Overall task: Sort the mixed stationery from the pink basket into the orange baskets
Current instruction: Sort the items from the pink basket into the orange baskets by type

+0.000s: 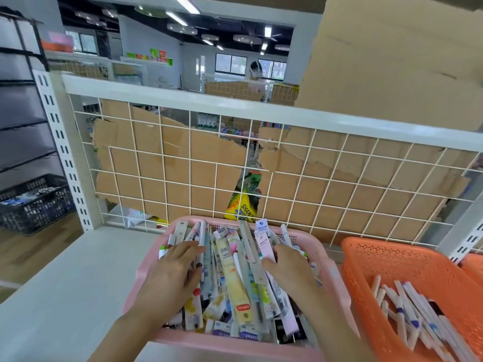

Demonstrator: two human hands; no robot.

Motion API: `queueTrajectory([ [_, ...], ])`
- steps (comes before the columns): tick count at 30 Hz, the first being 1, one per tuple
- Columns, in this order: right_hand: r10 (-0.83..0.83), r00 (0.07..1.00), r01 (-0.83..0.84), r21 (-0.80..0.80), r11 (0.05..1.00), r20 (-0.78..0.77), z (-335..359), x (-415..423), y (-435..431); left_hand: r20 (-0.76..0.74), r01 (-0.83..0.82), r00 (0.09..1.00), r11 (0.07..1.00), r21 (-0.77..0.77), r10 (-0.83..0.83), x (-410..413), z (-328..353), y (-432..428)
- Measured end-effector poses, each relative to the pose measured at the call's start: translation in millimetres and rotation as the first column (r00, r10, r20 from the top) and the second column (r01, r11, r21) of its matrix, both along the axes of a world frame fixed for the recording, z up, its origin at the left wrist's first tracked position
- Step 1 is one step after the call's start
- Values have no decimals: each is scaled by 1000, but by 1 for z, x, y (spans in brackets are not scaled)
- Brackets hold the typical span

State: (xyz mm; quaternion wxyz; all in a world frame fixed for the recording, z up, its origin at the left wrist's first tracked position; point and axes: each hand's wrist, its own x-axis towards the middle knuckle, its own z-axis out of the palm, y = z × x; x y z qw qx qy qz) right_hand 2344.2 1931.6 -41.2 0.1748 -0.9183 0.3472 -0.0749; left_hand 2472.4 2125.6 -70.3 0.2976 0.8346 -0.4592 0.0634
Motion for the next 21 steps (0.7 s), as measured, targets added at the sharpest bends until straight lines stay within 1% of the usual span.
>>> queueTrajectory([
  [3, -27, 999, 30, -57, 998, 39, 2, 0, 3, 16, 5, 1000, 1000, 1, -5, 1, -1, 0],
  [6, -67, 988, 77, -70, 995, 138, 2, -2, 1, 38, -1, 999, 1000, -1, 1, 2, -2, 0],
  [9, -98, 962, 93, 33, 995, 253, -3, -2, -7, 152, -11, 988, 1000, 10, 10, 3, 0, -4],
  [11, -105, 959, 80, 106, 991, 264, -4, -2, -11, 209, 20, 978, 999, -27, -14, -4, 8, -11],
  [12, -90, 965, 64, 112, 992, 245, -4, -3, -12, 209, 45, 977, 998, -48, -34, -9, 11, -15],
  [14, -35, 984, 21, 85, 996, 176, -3, -5, -11, 174, 79, 982, 995, -59, -68, -22, 18, -27],
  [16, 7, 992, -12, 40, 999, 127, -3, -5, -10, 115, 49, 992, 998, -40, -45, -37, 23, -40],
  [18, 20, 992, -24, 28, 999, 127, -4, -5, -10, 22, -35, 999, 998, 61, 34, -47, 20, -54],
  [21, 44, 989, -53, 63, 997, 138, -5, -6, -13, 2, -145, 989, 967, 208, 148, -56, 17, -67],
])
